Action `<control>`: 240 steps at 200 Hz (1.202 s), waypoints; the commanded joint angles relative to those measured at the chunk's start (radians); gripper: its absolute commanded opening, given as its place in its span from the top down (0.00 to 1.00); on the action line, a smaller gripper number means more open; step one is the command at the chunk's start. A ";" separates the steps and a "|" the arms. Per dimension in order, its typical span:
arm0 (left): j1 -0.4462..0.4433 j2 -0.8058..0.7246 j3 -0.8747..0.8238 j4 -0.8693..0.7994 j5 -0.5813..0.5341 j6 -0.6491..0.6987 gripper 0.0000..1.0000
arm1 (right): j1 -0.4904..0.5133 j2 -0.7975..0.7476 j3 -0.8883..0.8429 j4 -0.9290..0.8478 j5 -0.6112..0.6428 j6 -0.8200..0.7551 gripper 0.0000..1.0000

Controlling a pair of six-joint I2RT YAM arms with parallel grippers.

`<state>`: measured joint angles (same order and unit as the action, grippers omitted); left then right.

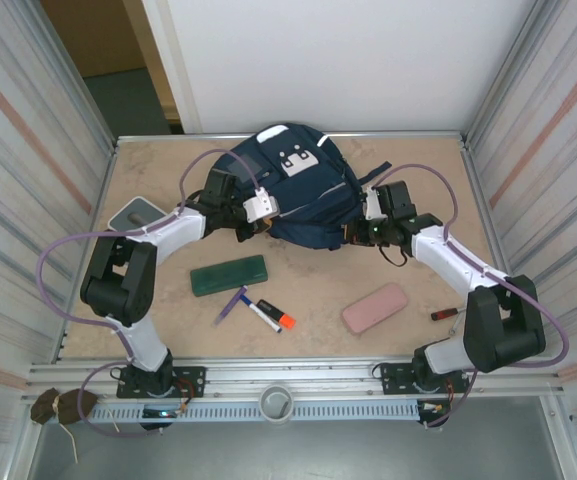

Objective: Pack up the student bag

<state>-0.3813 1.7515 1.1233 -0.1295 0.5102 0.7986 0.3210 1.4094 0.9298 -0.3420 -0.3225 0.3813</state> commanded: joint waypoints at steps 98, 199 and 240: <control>-0.255 0.001 0.086 -0.049 -0.129 -0.006 0.42 | 0.136 0.001 0.074 0.082 -0.055 0.121 1.00; -0.153 -0.050 0.097 -0.057 0.021 0.016 1.00 | 0.069 -0.014 0.059 -0.071 0.241 0.045 1.00; -0.074 -0.138 -0.005 0.030 0.081 -0.003 1.00 | 0.030 -0.016 0.062 -0.114 0.444 -0.007 1.00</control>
<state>-0.5201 1.6985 1.1519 -0.1616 0.5613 0.7994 0.3912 1.4235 0.9714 -0.3458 -0.1329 0.4263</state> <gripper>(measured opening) 0.065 0.051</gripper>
